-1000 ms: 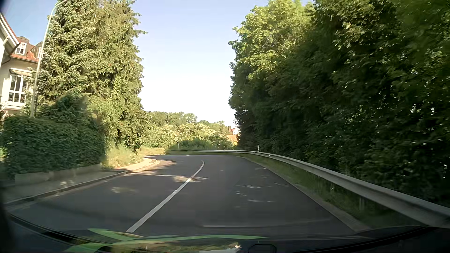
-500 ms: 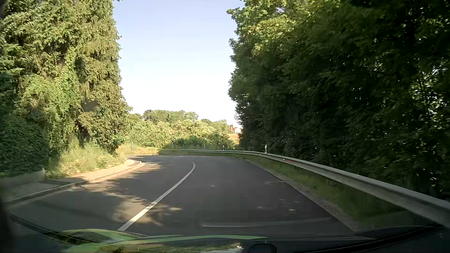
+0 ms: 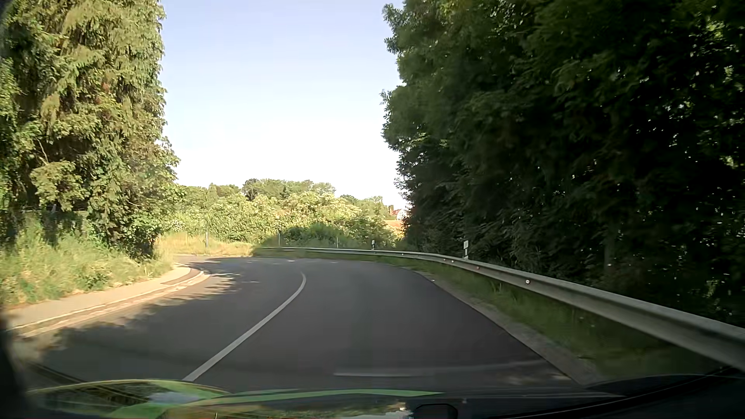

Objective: Follow the waypoints while adhering to traffic rules and regulations

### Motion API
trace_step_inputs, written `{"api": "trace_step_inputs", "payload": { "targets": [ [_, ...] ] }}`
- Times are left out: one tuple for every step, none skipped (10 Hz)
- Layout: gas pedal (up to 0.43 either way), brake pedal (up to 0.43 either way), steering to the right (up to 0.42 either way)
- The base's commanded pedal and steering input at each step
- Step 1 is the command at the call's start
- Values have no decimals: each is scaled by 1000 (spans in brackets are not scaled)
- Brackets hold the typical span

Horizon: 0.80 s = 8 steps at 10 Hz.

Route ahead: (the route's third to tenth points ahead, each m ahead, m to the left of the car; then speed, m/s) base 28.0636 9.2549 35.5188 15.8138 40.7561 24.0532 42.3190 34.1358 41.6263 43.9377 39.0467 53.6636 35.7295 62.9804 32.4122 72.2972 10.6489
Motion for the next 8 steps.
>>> {"api": "trace_step_inputs", "payload": {
  "targets": [
    [59,0,-25],
    [67,0,-25],
    [79,0,-25],
    [79,0,-29],
    [98,0,-36],
    [130,0,-43],
    [130,0,-50],
    [130,0,-56]
  ]
}}
